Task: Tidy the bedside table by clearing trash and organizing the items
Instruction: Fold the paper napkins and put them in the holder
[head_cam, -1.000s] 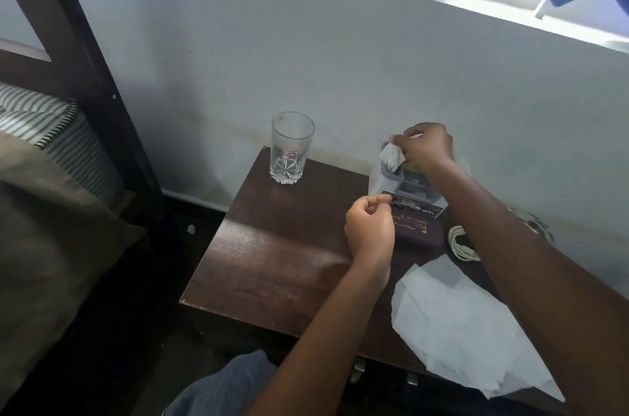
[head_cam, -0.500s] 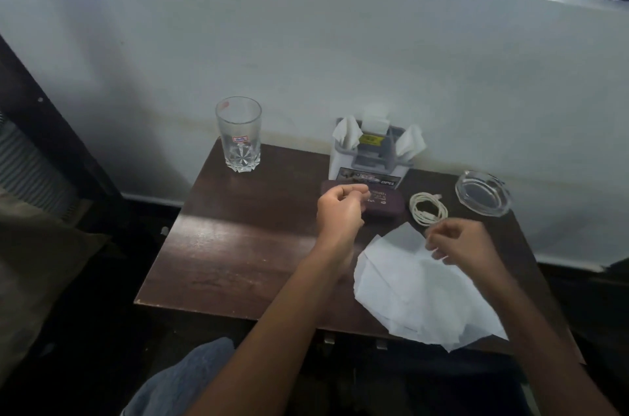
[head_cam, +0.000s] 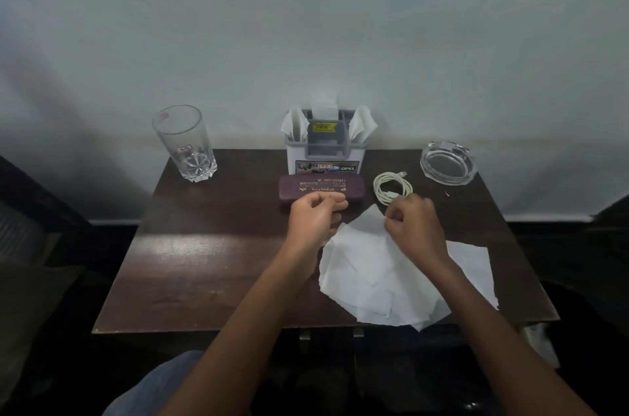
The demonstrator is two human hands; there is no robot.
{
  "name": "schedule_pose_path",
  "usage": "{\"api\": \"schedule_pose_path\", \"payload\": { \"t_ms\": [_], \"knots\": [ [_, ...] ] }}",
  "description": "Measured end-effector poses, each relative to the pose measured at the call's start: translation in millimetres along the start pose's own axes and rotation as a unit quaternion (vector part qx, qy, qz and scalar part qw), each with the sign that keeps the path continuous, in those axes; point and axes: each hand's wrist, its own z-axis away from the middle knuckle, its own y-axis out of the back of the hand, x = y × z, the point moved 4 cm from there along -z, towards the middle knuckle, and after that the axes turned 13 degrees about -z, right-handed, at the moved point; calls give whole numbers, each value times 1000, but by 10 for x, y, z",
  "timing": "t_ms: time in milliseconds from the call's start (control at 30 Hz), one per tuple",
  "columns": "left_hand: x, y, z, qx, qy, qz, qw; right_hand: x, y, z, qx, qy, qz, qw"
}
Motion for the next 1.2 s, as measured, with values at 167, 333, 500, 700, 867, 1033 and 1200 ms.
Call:
{"api": "schedule_pose_path", "payload": {
  "t_ms": [167, 333, 500, 700, 867, 1033, 1200],
  "knots": [
    [26, -14, -2, -19, -37, -44, 998, -174, 232, -79, -65, 0, -154, 986],
    [32, -89, 28, -99, -108, -145, 979, -492, 432, 38, -228, 3, -313, 922],
    [-4, -144, 42, -173, -104, -175, 964, -580, 537, 59, -249, -16, -386, 888],
    [-40, -103, 24, -143, -55, -118, 981, -503, 444, 0, -183, -18, -390, 902],
    [-6, 114, -40, -32, -11, 4, 999, -100, 447, -156, -54, -33, -208, 976],
    [-16, 203, -72, 2, 11, 45, 999, 124, 251, -63, -140, -77, -10, 987],
    [-33, 203, -88, -10, 15, 54, 998, 143, 175, -62, -131, -73, -4, 989]
  ]
}}
